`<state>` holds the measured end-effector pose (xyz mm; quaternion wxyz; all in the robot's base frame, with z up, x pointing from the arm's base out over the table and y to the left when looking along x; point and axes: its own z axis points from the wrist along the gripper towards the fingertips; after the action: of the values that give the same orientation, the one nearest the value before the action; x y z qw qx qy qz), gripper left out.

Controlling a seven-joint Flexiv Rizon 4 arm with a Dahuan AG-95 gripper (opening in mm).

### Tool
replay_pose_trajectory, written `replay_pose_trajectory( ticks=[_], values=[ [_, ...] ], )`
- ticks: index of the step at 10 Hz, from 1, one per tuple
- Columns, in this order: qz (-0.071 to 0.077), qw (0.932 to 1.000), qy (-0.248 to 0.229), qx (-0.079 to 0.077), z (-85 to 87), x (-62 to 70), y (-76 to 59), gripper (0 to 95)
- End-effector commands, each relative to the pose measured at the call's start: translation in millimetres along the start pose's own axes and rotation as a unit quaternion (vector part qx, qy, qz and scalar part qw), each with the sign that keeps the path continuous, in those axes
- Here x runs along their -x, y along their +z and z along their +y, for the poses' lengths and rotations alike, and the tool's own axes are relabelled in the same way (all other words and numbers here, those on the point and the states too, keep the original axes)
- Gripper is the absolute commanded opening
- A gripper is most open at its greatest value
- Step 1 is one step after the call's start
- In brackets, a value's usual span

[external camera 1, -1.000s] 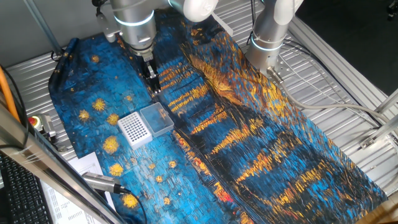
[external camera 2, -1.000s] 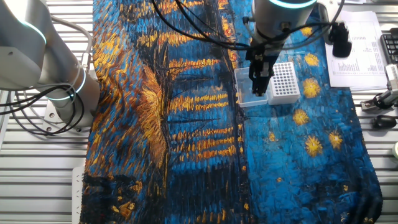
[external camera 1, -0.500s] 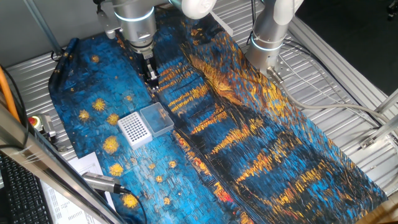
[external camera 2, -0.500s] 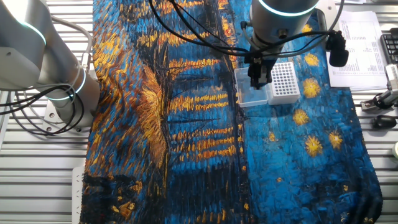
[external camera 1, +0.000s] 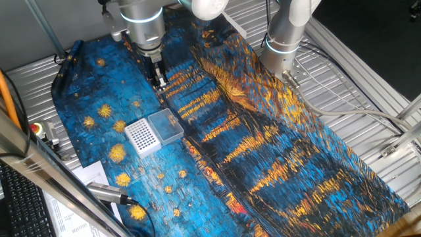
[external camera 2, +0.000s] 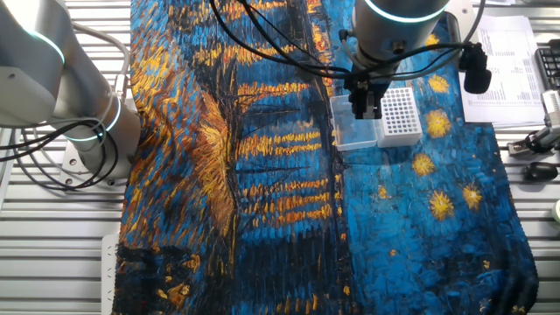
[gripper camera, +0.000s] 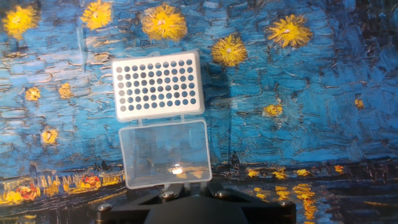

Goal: Insert a medium pipette tip into the holder for medium pipette tips

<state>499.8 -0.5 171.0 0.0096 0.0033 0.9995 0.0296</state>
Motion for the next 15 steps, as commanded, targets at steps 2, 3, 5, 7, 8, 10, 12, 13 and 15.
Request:
replay_pose_trajectory(
  ticks=[2,3,5,7,8,10,12,13,15],
  values=[
    [0.0,1.0,0.0,-0.002,0.0,0.4,0.1,0.0],
    [0.0,1.0,0.0,-0.002,0.0,0.4,0.1,0.0],
    [-0.015,0.9995,-0.029,0.0,-0.8,-0.1,-1.1,0.0],
    [-0.01,0.9967,-0.081,-0.003,-0.7,0.0,-2.4,0.0],
    [-0.011,0.995,-0.099,-0.003,-0.8,0.1,-2.6,0.0],
    [-0.009,0.9927,-0.12,-0.004,-2.4,2.1,-5.3,0.0],
    [-0.008,0.9945,-0.104,-0.003,-4.5,4.8,-9.3,0.0],
    [-0.009,0.9955,-0.094,-0.003,-6.4,4.8,-11.5,0.0],
    [-0.008,0.996,-0.089,-0.003,-7.1,4.6,-12.9,0.0]
  ],
)
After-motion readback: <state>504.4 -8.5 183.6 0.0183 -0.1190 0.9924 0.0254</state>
